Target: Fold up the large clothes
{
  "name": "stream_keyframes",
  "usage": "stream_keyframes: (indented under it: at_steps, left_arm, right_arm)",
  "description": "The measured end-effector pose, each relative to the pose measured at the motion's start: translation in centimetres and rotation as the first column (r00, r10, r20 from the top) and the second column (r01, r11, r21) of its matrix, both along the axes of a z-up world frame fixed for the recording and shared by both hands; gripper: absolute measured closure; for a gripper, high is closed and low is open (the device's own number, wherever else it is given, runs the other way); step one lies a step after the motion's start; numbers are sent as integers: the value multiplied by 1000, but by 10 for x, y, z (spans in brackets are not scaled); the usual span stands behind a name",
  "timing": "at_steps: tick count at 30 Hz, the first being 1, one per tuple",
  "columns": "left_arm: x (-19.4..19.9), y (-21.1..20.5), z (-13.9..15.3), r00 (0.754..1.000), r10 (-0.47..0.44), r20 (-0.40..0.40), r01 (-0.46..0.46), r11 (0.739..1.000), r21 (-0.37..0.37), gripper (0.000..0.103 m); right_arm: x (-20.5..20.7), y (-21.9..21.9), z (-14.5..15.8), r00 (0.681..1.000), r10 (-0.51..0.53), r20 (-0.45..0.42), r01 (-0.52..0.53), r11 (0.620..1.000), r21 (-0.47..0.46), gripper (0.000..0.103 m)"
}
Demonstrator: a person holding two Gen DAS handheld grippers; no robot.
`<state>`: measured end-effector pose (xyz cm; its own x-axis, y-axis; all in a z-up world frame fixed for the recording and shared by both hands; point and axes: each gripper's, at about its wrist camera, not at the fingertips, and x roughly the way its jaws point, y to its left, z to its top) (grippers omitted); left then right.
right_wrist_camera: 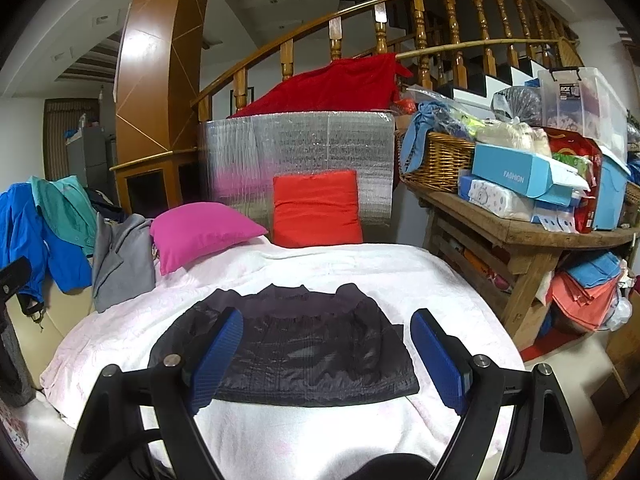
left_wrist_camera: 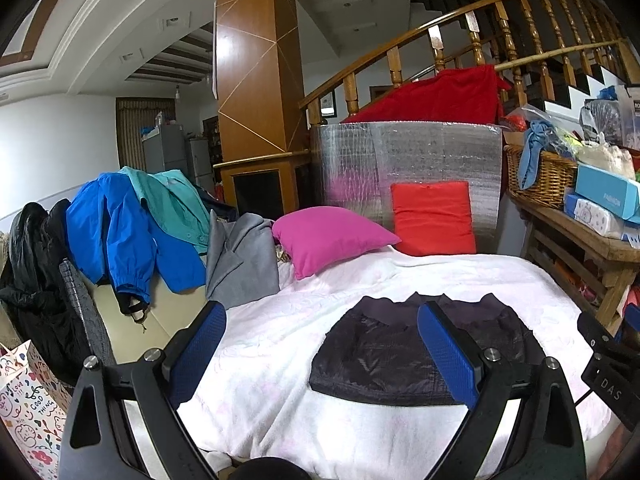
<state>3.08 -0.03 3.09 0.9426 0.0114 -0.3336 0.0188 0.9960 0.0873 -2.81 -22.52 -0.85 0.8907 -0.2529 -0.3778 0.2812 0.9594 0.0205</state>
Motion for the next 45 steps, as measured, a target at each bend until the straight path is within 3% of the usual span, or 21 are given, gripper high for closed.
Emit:
stream_keyframes:
  at_steps: [9, 30, 45]
  left_arm:
    - [14, -9, -5, 1000, 12, -21, -11, 999, 33, 6]
    - [43, -19, -13, 999, -13, -52, 14, 1000, 11, 6]
    - [56, -32, -29, 994, -58, -88, 60, 998, 15, 6]
  right_arm:
    - [23, -10, -8, 1000, 5, -20, -5, 1000, 25, 15]
    - [43, -16, -10, 999, -13, -37, 14, 1000, 20, 15]
    - [57, -12, -40, 992, -27, -120, 31, 999, 32, 15]
